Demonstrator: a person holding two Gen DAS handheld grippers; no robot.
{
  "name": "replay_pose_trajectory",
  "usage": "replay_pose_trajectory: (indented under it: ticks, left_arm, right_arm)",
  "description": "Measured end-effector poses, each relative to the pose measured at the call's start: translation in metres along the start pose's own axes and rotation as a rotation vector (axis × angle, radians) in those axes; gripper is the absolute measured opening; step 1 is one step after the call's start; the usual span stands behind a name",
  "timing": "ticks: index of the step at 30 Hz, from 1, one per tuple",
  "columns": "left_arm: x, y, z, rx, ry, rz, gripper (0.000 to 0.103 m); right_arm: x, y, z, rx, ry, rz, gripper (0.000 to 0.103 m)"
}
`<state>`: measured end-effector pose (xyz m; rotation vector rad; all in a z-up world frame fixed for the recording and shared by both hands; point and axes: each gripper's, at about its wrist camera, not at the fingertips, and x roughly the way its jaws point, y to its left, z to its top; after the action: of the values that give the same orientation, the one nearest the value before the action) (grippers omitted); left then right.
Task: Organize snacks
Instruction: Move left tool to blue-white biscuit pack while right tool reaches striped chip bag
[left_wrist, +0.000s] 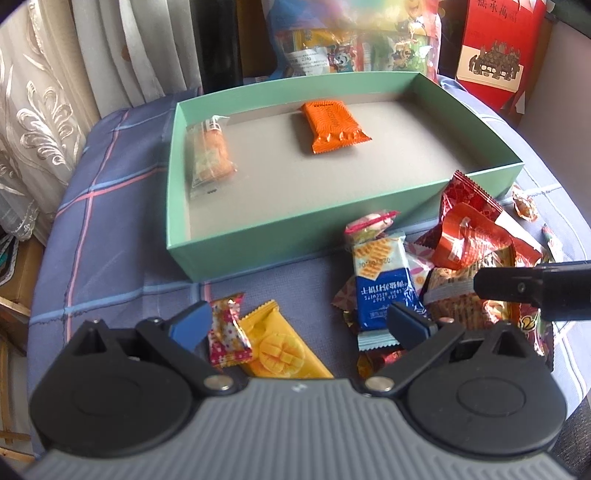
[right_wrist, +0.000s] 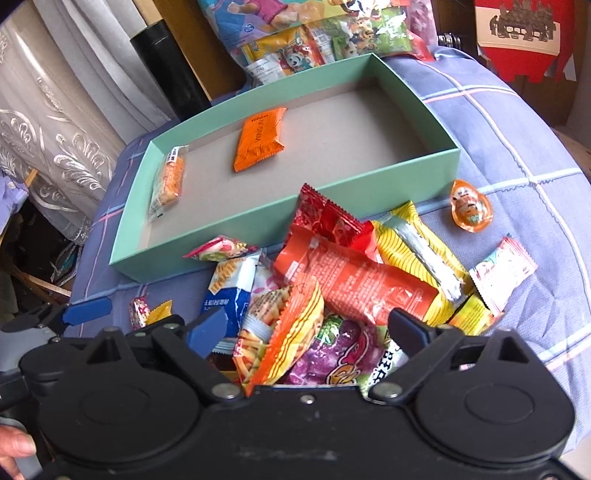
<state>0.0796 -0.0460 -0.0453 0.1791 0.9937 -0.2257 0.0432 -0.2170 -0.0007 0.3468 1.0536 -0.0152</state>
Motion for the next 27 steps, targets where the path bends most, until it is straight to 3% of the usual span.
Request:
replay_pose_trajectory:
  ticks: [4,6,9,14,19,27]
  left_arm:
    - [0.003,-0.001,-0.002,-0.005,0.01,0.004,0.103]
    - [0.004,-0.001,-0.002,-0.008,0.015,0.007,0.103]
    - [0.006,-0.001,-0.001,-0.009,0.022,0.014,0.103]
    - [0.011,-0.008,0.003,-0.008,0.022,0.012,0.101]
    - [0.017,-0.021,0.009,-0.006,0.016,-0.004,0.082]
    - [0.027,-0.041,0.021,0.018,0.028,-0.03,0.076]
  right_arm:
    - [0.009,0.003,-0.003,0.003,0.012,0.037,0.069]
    - [0.015,0.001,-0.005,0.022,0.02,0.061,0.048]
    - [0.014,-0.003,-0.007,0.035,0.0,0.079,0.042]
    - [0.011,-0.019,-0.013,0.073,-0.008,0.116,0.04]
    - [0.011,-0.032,-0.016,0.116,-0.006,0.155,0.04]
    - [0.009,-0.045,-0.021,0.152,-0.011,0.189,0.04]
